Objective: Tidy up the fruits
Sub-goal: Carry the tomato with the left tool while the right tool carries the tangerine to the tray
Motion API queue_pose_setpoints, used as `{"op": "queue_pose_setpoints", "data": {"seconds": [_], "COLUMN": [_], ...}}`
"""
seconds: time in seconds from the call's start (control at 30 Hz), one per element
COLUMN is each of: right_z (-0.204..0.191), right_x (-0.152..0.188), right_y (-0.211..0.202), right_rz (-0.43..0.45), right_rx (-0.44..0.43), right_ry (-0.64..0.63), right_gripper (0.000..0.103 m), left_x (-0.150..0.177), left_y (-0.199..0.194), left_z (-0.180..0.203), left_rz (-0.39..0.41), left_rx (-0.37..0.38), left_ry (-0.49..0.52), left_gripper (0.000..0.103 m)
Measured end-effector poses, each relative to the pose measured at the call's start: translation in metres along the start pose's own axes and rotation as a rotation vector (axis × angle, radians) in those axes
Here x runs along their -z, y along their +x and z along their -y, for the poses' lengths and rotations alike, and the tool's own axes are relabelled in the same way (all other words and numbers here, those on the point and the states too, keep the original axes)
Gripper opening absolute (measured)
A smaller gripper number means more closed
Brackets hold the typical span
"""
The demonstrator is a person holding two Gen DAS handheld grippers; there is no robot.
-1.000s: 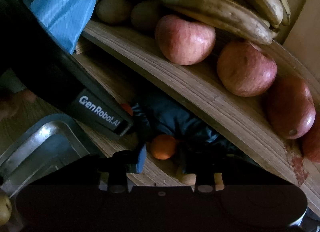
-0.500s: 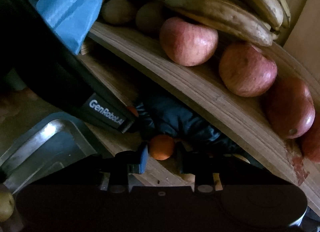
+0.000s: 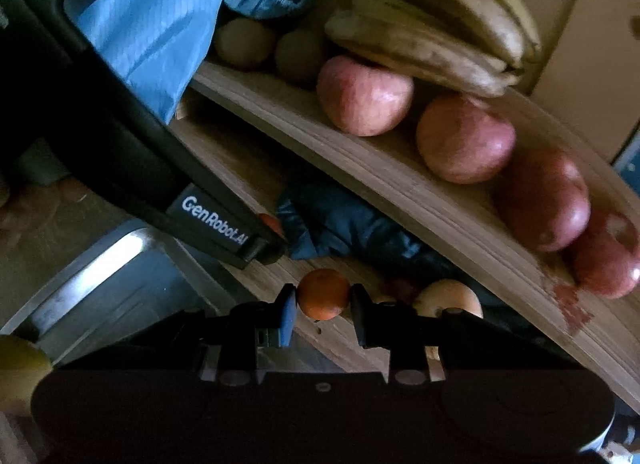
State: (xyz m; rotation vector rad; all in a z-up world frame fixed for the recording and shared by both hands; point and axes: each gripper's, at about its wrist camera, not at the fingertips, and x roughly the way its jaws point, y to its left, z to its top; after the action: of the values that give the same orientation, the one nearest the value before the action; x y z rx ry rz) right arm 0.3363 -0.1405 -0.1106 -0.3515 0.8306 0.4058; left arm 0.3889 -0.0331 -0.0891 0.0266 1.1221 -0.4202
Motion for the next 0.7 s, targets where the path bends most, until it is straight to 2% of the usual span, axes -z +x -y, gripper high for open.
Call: {"op": "queue_pose_setpoints", "data": {"seconds": [0.33,0.7], "right_z": [0.013,0.025], "right_x": [0.035,0.081], "right_y": [-0.048,-0.098], "right_rz": [-0.006,-0.024], "right_rx": [0.041,0.072], "right_ry": [0.023,0.024], "right_gripper": [0.031,0.031], "left_x": [0.022,0.044], "left_y": [-0.02,-0.028], "left_z": [0.035,0.086], "left_rz": [0.023,0.004], "left_rx": [0.043,0.081], "left_ry": [0.016,0.07], "left_gripper": [0.025,0.025]}}
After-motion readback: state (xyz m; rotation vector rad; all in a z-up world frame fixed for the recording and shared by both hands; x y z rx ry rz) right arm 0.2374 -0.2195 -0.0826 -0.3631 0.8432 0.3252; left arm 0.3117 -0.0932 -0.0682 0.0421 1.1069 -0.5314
